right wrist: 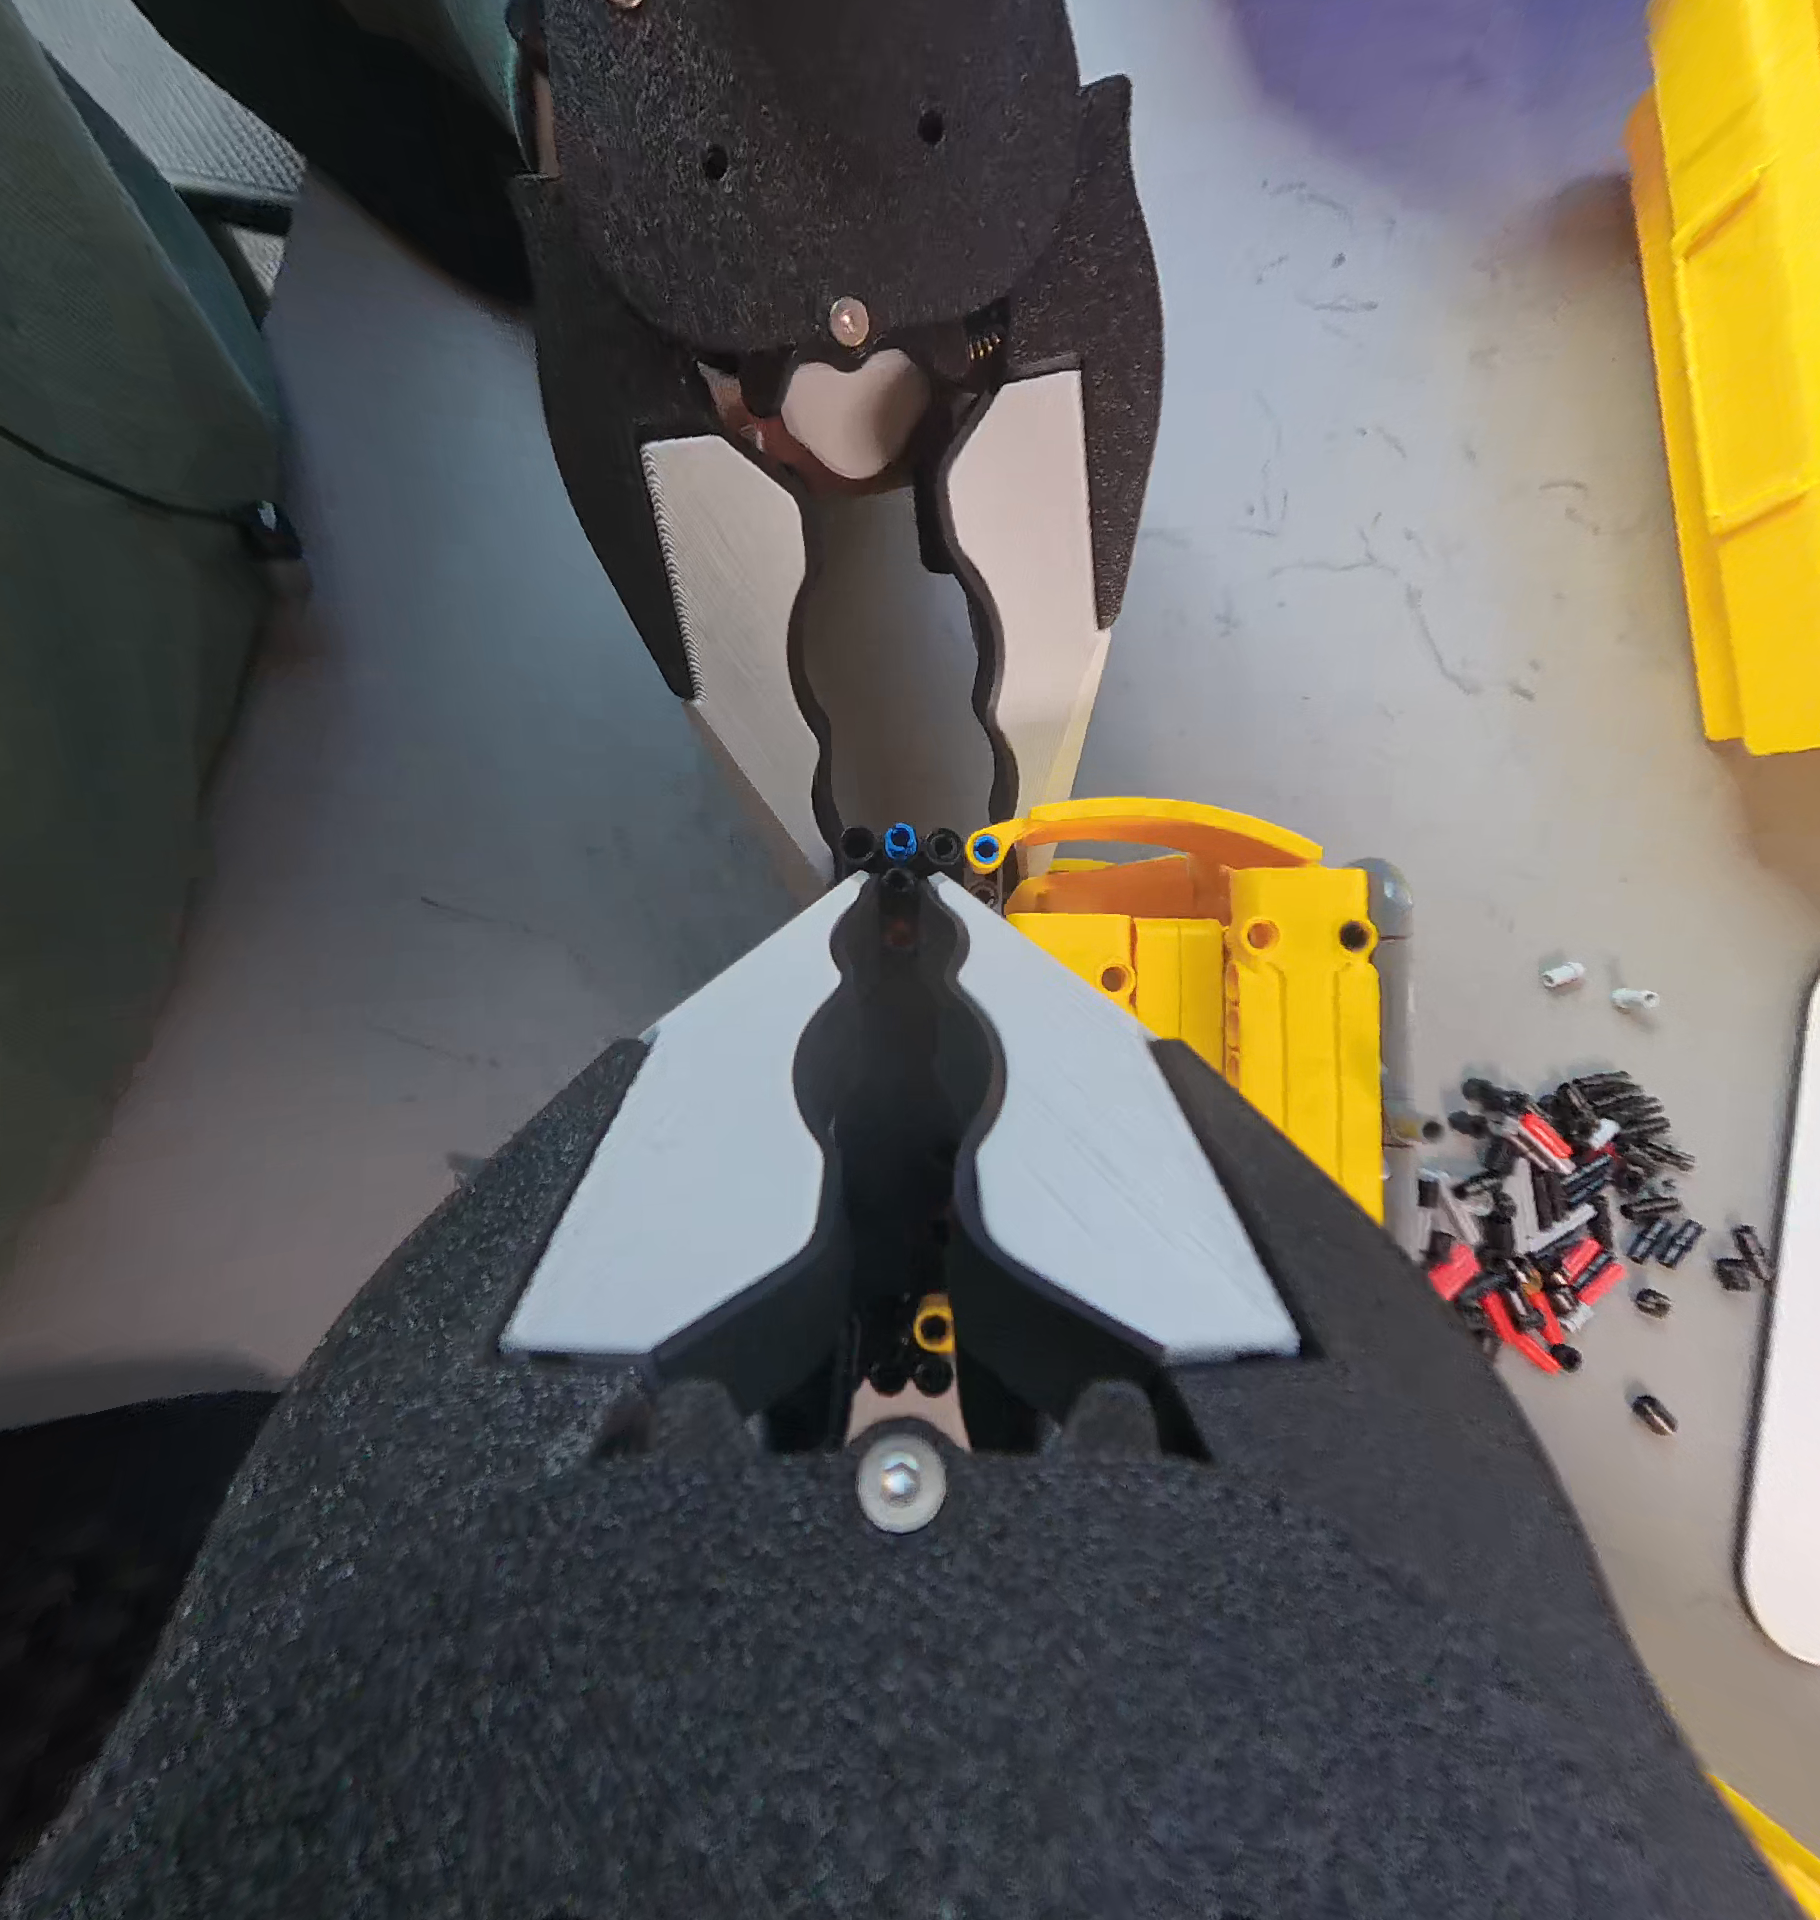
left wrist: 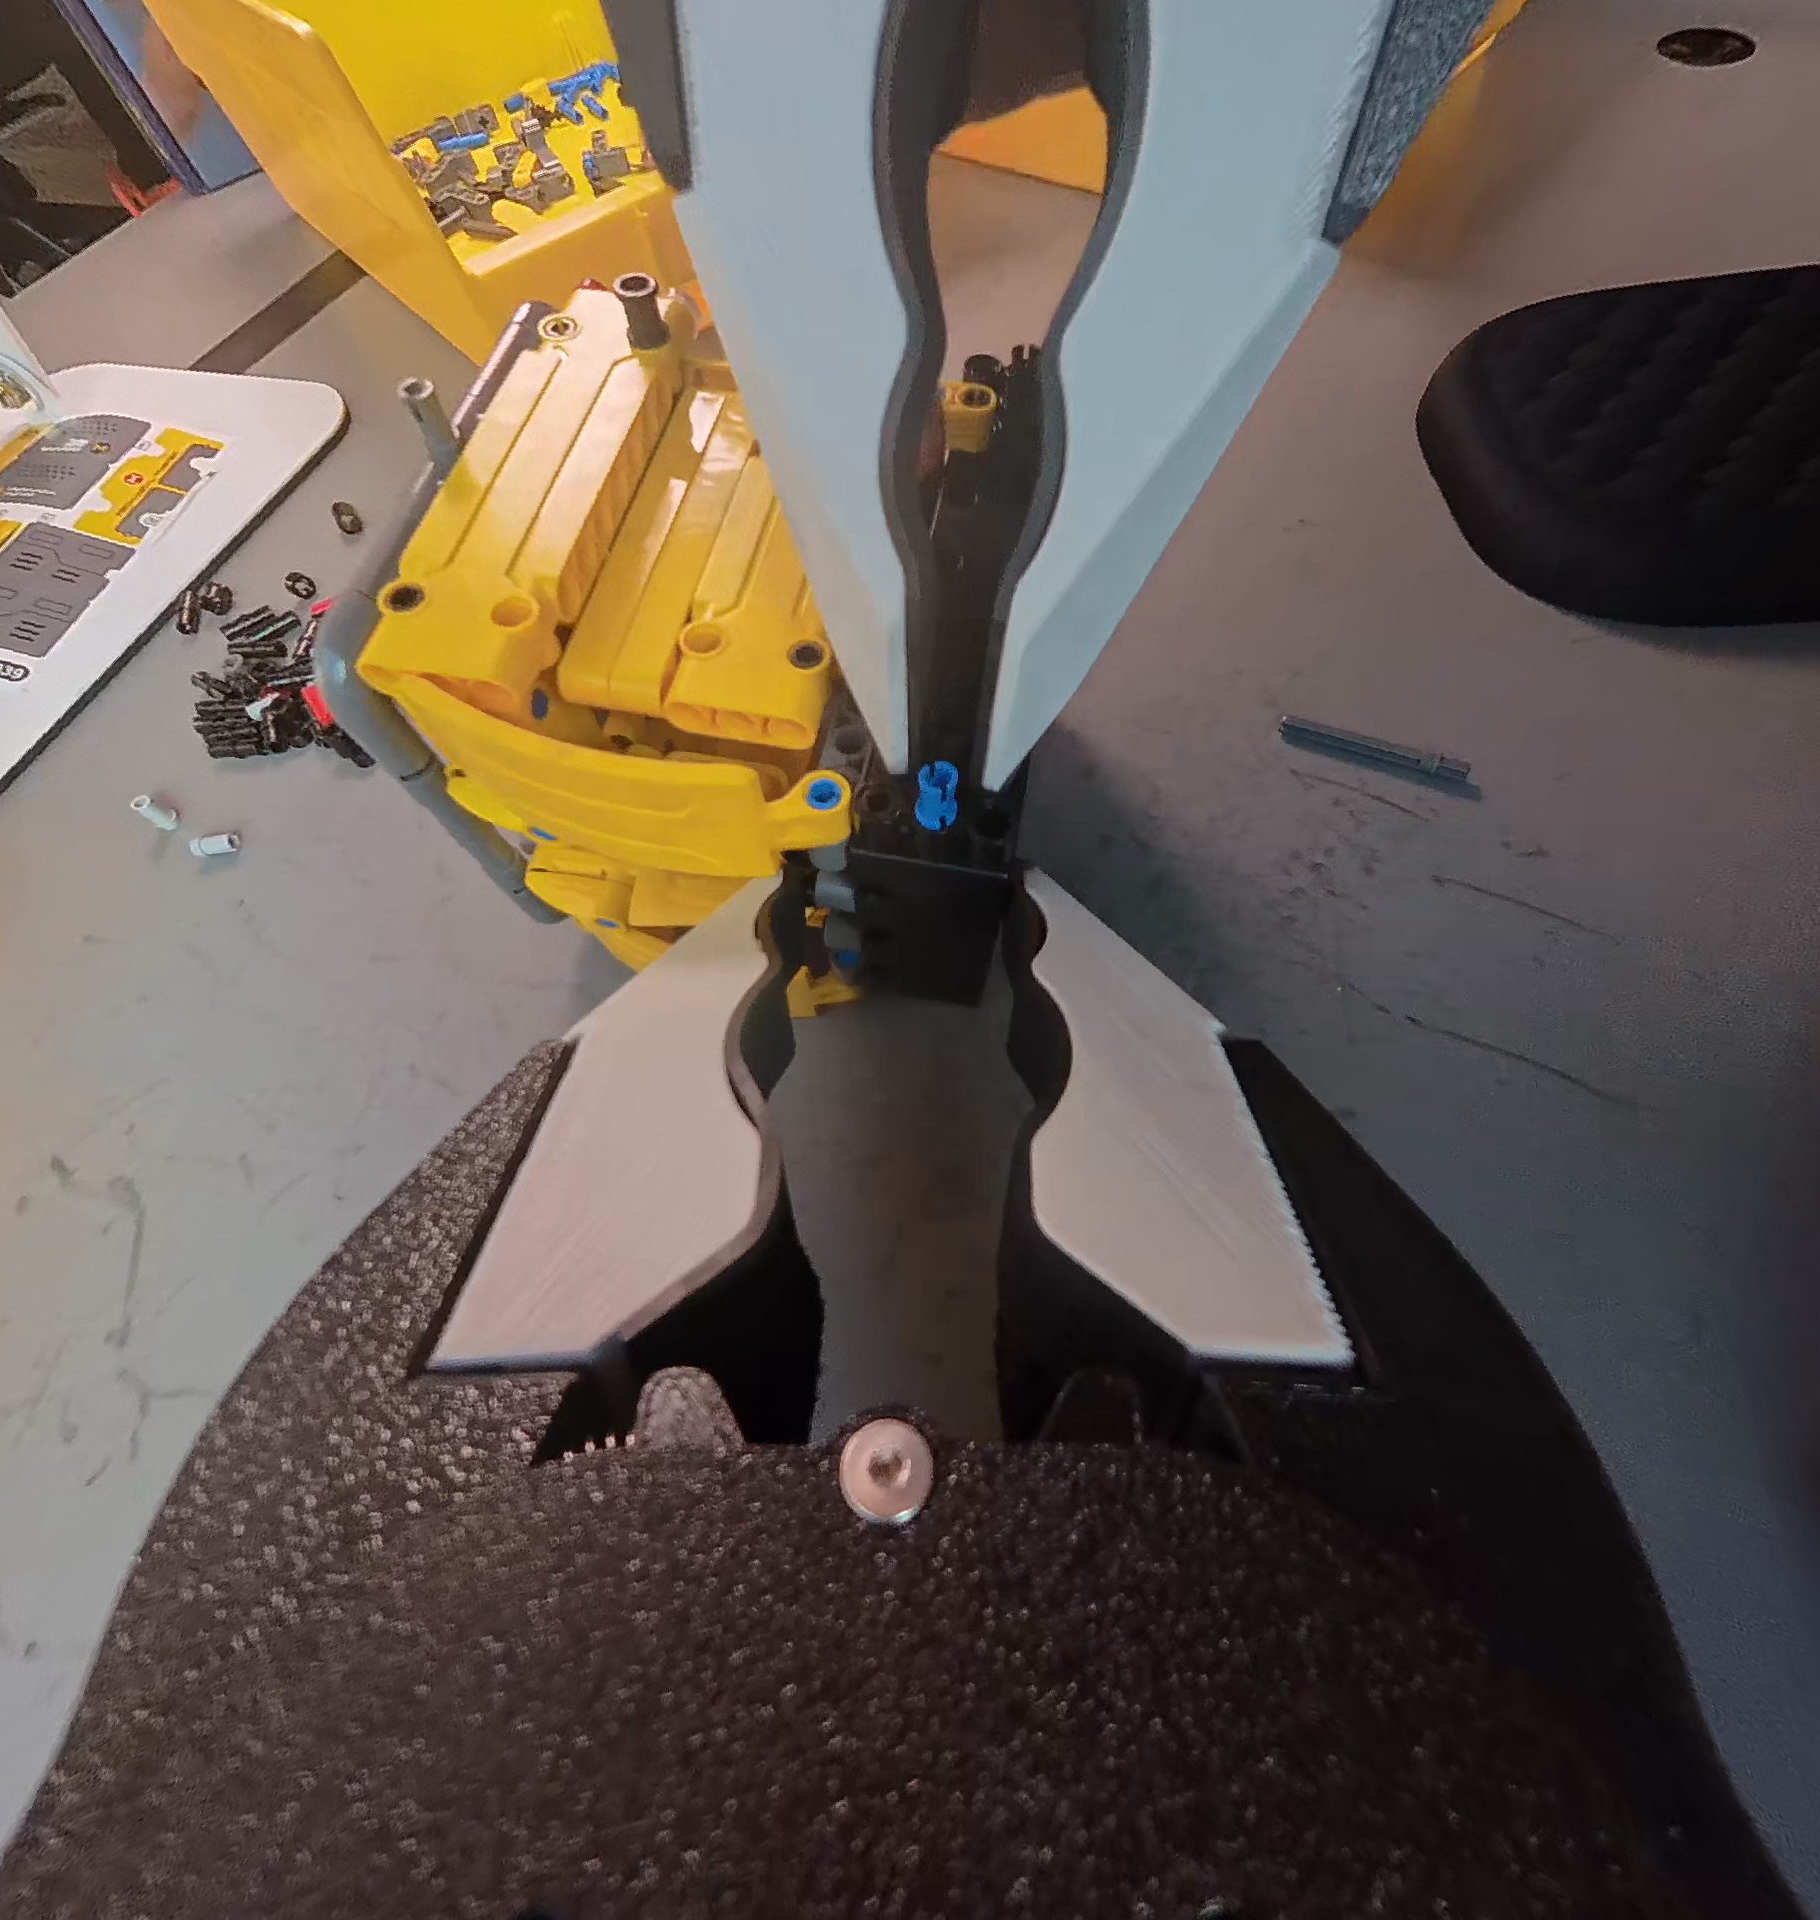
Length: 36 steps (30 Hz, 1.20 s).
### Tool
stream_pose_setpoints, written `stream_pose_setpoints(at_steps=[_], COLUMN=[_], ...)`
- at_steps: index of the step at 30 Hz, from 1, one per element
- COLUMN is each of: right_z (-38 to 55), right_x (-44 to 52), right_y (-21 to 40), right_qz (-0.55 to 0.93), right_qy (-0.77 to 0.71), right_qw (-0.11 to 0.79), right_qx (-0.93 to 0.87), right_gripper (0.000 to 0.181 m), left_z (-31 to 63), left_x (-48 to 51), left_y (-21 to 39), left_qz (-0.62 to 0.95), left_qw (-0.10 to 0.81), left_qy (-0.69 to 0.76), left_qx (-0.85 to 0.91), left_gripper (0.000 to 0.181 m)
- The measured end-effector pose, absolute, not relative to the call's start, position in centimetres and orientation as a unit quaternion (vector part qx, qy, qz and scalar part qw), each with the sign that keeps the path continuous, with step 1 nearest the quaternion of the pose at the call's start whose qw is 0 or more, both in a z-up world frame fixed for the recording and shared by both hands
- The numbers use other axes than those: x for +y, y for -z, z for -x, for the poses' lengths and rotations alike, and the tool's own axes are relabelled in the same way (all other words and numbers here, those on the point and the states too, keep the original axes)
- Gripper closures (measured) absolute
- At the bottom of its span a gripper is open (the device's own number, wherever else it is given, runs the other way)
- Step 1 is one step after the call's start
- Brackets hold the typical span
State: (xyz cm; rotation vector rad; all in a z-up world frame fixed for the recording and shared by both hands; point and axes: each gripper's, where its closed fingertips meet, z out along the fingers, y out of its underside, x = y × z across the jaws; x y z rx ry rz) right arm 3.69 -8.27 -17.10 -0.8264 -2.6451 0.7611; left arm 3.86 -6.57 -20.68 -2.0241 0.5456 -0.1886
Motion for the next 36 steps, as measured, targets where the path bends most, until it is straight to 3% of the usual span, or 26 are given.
stream_pose_setpoints(at_steps=[1,7,16,36], right_z=[-3.7,-3.5,-3.2,-3.3], right_x=[-8.4,-9.1,-9.0,-9.4], right_y=[16.5,15.9,16.7,16.3], right_qz=[0.277,0.254,0.255,0.291], right_qy=[-0.262,-0.218,-0.201,-0.355], right_qw=[0.140,0.136,0.122,0.113], right_qx=[-0.914,-0.932,-0.938,-0.881], right_gripper=[0.177,0.169,0.176,0.181], left_z=[-3.8,-3.8,-3.8,-4.0], left_x=[-6.6,-6.6,-6.8,-6.8], left_y=[20.7,20.6,20.7,20.7], left_qz=[0.836,0.836,0.835,0.833], left_qw=[0.495,0.495,0.493,0.495], left_qy=[0.080,0.083,0.087,0.082], left_qx=[0.224,0.224,0.226,0.232], left_gripper=[0.144,0.144,0.144,0.144])
